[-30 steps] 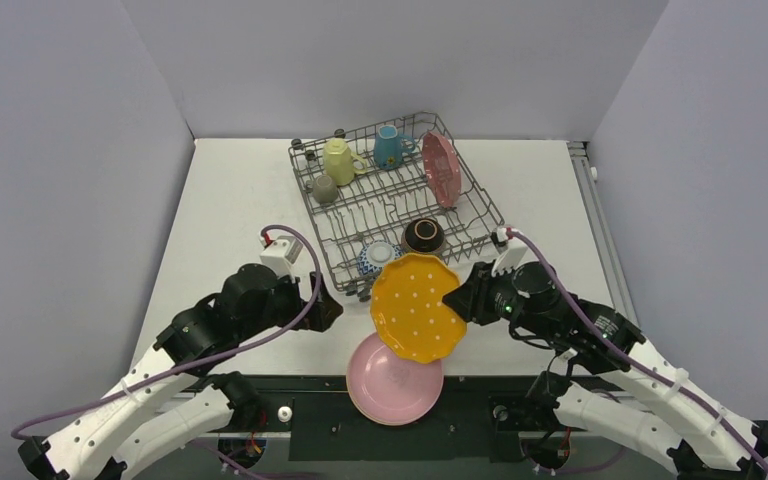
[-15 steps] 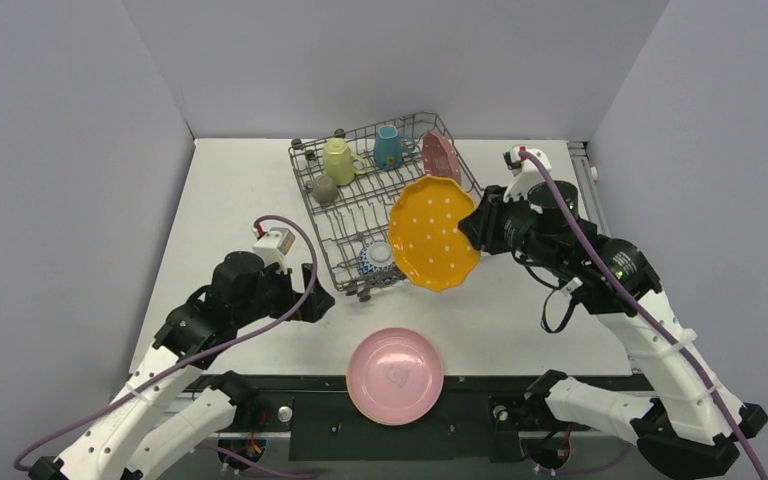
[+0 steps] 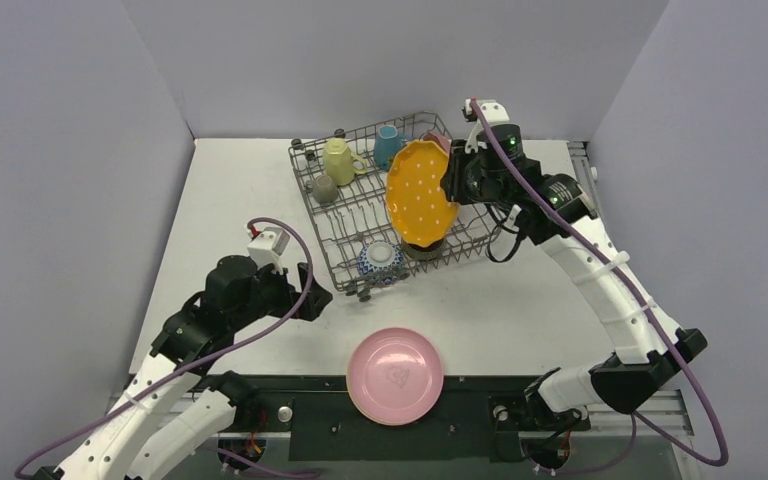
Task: Load the mixed dishes into the dish rack
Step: Insert the plate into the dish rack.
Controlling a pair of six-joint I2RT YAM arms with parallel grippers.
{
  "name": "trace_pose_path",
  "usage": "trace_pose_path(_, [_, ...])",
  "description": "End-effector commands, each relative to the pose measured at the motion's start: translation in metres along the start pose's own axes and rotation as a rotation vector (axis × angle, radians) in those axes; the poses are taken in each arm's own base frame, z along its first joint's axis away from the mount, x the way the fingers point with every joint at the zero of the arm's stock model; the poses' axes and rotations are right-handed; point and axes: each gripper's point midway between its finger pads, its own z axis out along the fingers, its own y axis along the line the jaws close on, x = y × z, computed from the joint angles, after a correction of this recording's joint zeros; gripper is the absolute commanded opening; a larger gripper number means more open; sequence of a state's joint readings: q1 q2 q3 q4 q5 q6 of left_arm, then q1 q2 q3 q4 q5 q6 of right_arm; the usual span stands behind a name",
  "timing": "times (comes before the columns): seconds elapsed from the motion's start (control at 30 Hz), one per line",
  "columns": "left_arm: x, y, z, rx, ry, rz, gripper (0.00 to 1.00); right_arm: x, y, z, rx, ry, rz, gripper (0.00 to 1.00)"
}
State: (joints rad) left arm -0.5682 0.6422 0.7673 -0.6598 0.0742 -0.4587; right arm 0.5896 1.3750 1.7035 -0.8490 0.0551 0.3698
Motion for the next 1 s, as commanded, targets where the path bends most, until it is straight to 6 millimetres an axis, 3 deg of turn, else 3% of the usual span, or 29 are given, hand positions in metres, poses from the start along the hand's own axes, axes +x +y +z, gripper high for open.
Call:
trace_pose_path(0.0, [-0.016, 0.0, -0.001, 0.0, -0.074, 0.015, 0.96, -0.084, 0.0, -0.004, 0.046, -0.29, 0.016, 0.0])
trace_pose_path(0.5, [-0.025, 0.005, -0.003, 0.008, -0.108, -0.002, 0.96, -0.111, -0.015, 0.073, 0.216, -0.345, -0.177, 0.0])
trace_pose_path(0.77, [-0.028, 0.01, -0.002, 0.007, -0.115, -0.02, 0.96, -0.102, -0.02, 0.125, 0.274, -0.311, -0.27, 0.0])
trace_pose_path(0.97, [-0.03, 0.013, -0.001, 0.009, -0.115, -0.03, 0.96, -0.099, -0.025, 0.148, 0.315, -0.307, -0.334, 0.0])
